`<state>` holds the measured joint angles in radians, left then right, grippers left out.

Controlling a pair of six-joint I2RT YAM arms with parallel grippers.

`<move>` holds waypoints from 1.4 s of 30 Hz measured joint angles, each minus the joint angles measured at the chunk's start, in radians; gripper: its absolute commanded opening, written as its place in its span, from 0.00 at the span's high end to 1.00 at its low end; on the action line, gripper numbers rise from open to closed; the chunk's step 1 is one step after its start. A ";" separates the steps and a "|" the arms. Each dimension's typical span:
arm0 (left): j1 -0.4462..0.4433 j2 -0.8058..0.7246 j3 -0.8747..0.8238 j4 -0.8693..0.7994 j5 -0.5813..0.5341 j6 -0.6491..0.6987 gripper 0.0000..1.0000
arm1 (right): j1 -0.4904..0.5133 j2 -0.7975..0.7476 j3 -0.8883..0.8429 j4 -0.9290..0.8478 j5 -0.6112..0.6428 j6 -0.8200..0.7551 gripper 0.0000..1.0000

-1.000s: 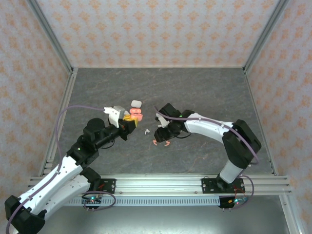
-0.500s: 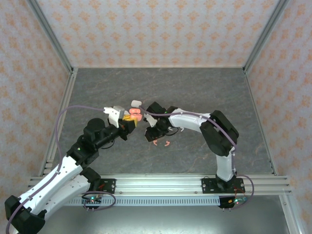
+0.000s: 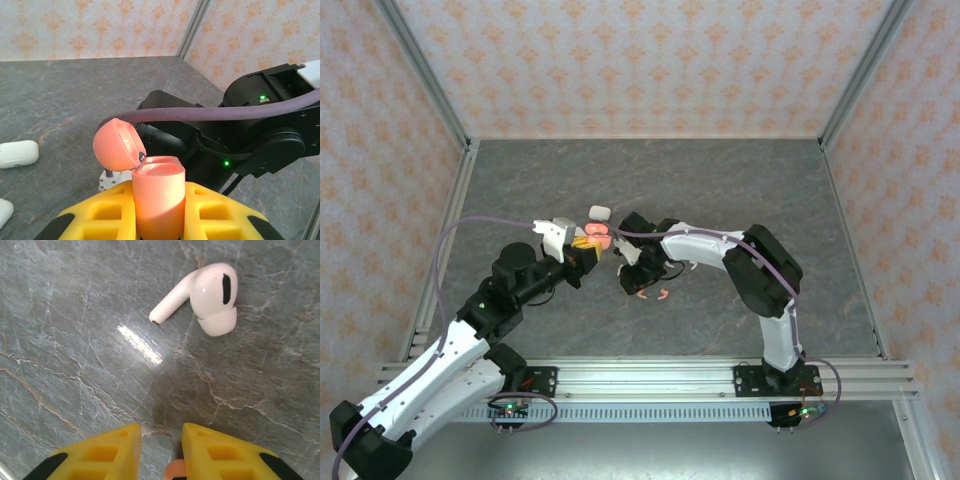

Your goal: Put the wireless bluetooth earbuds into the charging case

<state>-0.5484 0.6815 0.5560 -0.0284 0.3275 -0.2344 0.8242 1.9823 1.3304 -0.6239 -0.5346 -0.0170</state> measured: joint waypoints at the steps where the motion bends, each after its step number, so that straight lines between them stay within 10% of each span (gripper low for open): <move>1: 0.000 0.000 0.000 0.000 0.000 0.000 1.00 | 0.000 -0.004 -0.005 0.000 0.005 0.000 0.72; 42: 0.000 0.013 0.000 -0.002 -0.004 -0.003 1.00 | 0.000 -0.135 -0.128 -0.042 0.087 -0.026 0.78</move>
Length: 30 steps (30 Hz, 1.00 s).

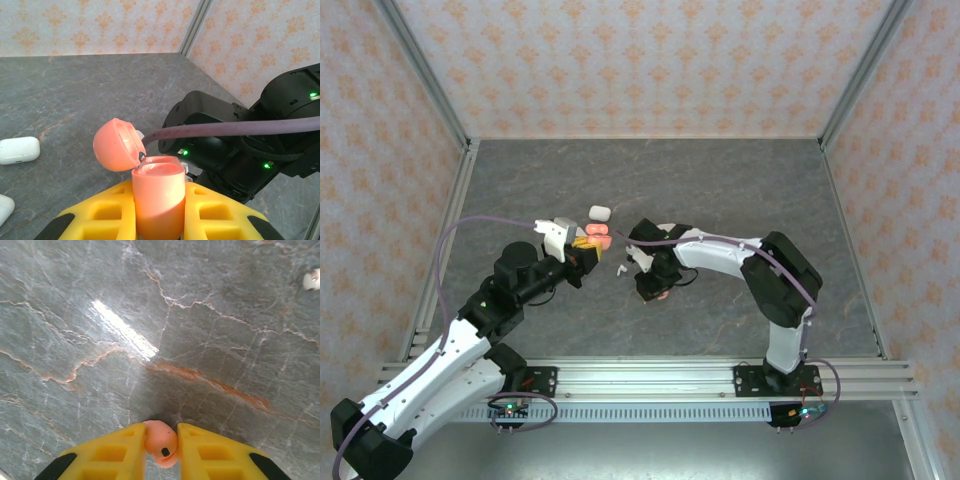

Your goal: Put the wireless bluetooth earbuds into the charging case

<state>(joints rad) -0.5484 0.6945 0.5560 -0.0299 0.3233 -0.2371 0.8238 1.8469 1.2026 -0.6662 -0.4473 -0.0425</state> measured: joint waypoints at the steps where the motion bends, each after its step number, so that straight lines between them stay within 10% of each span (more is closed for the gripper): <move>1: 0.000 0.000 0.000 0.000 0.000 0.000 1.00 | -0.002 -0.019 -0.003 0.000 0.002 0.001 0.78; 16: 0.000 0.111 0.026 0.139 0.112 -0.026 1.00 | -0.124 -0.529 -0.030 0.130 0.014 0.045 0.77; 30: 0.000 0.291 0.196 0.278 0.277 -0.019 1.00 | -0.124 -0.642 0.091 0.271 0.025 -0.027 0.76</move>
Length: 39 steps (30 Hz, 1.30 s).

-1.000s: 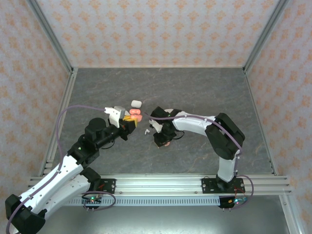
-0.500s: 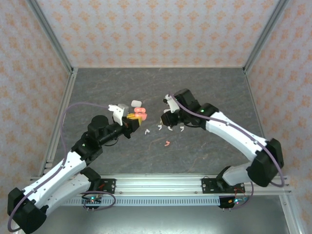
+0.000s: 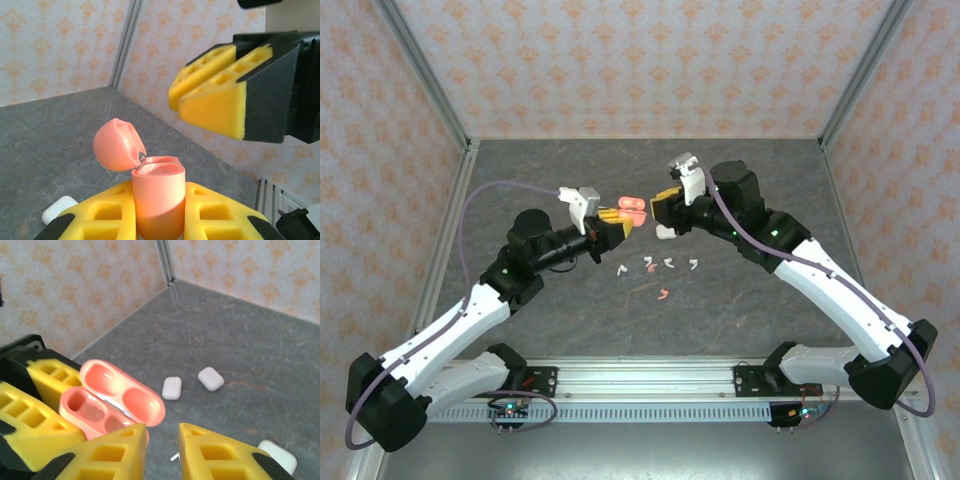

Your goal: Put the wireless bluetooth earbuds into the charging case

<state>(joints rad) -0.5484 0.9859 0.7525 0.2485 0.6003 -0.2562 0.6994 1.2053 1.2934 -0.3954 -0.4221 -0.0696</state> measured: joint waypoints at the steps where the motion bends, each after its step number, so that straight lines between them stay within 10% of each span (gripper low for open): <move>1: 0.000 0.005 0.002 0.005 0.003 0.001 1.00 | 0.000 0.000 0.004 0.002 0.000 -0.005 0.76; 19: 0.000 -0.010 -0.014 -0.128 -0.130 0.053 1.00 | -0.060 0.048 -0.014 -0.081 0.031 0.009 0.69; 39: 0.000 -0.216 -0.123 -0.261 -0.274 0.056 1.00 | -0.093 0.712 0.143 -0.150 0.067 -0.023 0.55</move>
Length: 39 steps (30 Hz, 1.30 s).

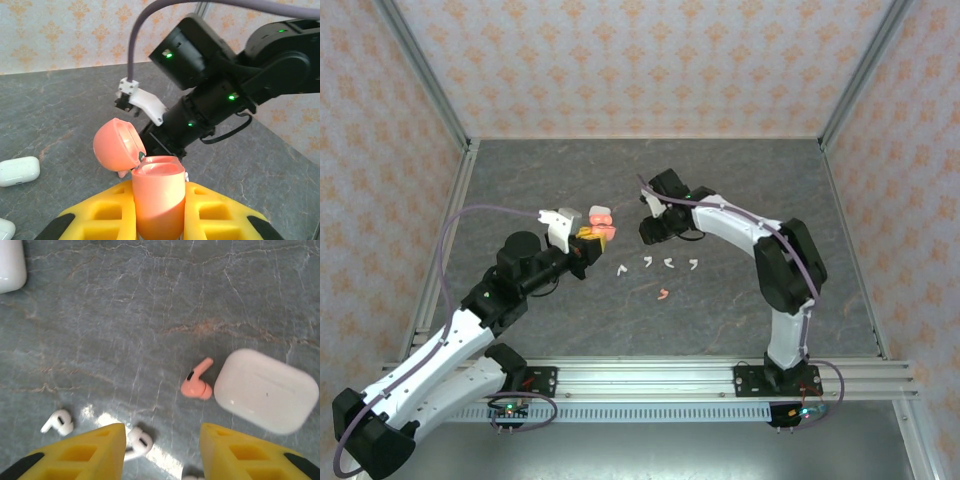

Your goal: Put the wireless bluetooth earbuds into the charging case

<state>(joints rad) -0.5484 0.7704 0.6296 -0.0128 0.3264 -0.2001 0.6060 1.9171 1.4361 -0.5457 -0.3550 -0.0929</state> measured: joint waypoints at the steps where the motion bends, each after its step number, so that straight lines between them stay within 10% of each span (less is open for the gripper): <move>1: 0.000 0.000 -0.002 0.000 -0.002 0.000 1.00 | 0.000 0.021 0.018 0.000 0.004 -0.006 0.55; 39: 0.000 0.018 -0.011 -0.002 -0.006 0.000 1.00 | 0.043 0.179 0.071 -0.012 0.176 -0.087 0.74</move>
<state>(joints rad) -0.5484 0.7883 0.6189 -0.0151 0.3206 -0.2001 0.6495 2.0956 1.5066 -0.5575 -0.1791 -0.1799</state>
